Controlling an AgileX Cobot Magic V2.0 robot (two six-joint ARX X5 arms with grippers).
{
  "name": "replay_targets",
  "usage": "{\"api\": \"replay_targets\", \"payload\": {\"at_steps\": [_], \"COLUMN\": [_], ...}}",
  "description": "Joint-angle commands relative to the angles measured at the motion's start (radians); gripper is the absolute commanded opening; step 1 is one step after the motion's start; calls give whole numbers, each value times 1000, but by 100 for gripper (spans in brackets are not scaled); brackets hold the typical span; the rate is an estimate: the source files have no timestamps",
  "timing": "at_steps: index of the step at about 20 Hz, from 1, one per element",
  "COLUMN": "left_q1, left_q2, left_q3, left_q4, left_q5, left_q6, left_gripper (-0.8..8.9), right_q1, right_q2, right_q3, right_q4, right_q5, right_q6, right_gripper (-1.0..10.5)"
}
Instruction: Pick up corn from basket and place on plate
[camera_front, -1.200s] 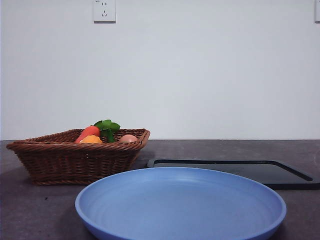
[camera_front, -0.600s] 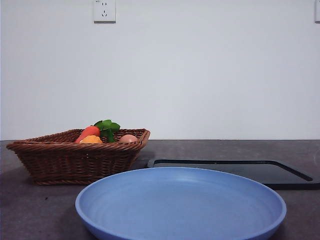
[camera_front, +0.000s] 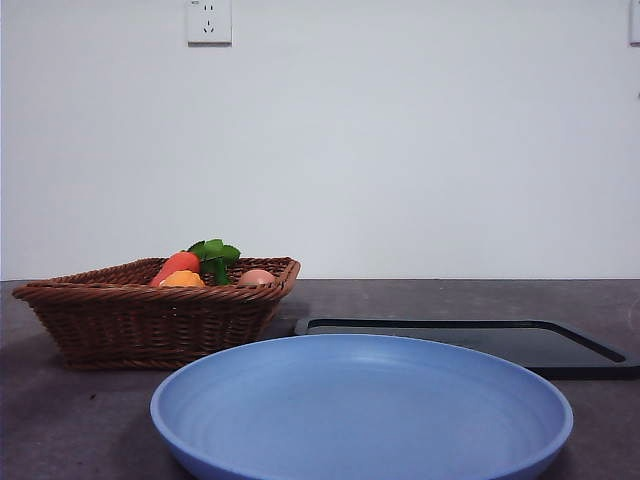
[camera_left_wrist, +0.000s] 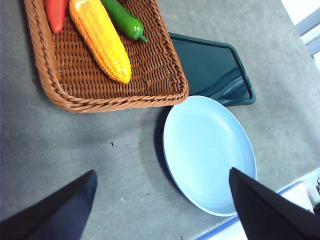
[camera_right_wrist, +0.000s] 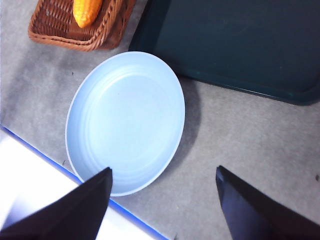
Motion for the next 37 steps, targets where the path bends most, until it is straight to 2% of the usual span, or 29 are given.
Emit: {"api": "replay_targets", "payload": {"at_steps": [1, 11, 17, 27, 31, 37], "left_q1": [-1, -1, -1, -1, -1, -2], "left_q2": [6, 6, 6, 6, 6, 32], "left_q3": [21, 21, 21, 21, 21, 27], "left_q4": [12, 12, 12, 11, 12, 24], "left_q5": [4, 4, 4, 4, 4, 4], "left_q6": [16, 16, 16, 15, 15, 5], "left_gripper": [430, 430, 430, 430, 430, 429], "right_q1": [38, 183, 234, 250, 251, 252], "right_q2": [85, 537, 692, 735, 735, 690], "right_q3": [16, 16, 16, 16, 16, 16], "right_q4": [66, 323, 409, 446, 441, 402], "right_q5": [-3, 26, 32, 41, 111, 86], "right_q6": [22, 23, 24, 24, 33, 47], "right_gripper": [339, 312, 266, 16, 4, 4]}}
